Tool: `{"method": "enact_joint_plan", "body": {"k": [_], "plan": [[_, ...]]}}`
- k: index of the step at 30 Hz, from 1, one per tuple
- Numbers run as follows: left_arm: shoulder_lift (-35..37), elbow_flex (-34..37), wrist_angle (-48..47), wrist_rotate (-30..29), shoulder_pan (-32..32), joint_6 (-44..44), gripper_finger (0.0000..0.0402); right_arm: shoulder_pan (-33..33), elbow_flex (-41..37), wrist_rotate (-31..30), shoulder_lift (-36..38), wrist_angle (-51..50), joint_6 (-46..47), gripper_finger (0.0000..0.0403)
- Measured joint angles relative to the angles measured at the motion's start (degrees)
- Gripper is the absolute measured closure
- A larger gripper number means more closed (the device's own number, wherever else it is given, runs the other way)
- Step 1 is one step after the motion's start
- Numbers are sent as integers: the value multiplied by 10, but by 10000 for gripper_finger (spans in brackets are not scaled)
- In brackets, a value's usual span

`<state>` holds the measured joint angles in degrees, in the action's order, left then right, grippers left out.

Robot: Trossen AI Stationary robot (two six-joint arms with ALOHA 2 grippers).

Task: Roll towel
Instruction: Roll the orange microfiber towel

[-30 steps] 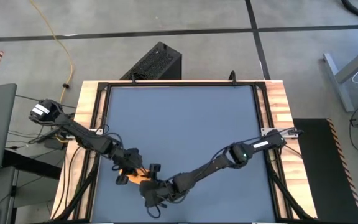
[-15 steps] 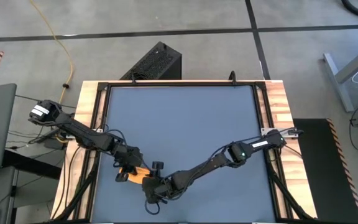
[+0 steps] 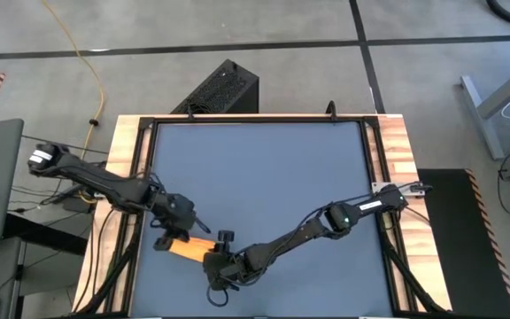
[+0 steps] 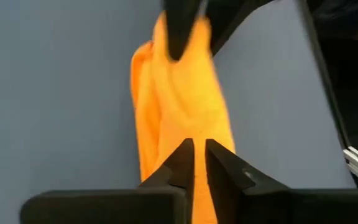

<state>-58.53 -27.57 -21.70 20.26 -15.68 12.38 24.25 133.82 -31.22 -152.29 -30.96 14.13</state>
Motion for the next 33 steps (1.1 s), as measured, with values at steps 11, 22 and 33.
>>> {"method": "enact_joint_plan", "body": {"k": [11, 22, 33], "plan": [[-39, -1, 120, -62, -11, -55, 229, 0, -1, -17, 0, -2, -7, 191], [-155, -1, 127, -59, -11, -22, 179, 0, -1, -18, 0, -3, -26, 192], [-243, -6, 118, -22, -9, 51, 231, 2, -2, -21, 23, -30, -27, 192]]}}
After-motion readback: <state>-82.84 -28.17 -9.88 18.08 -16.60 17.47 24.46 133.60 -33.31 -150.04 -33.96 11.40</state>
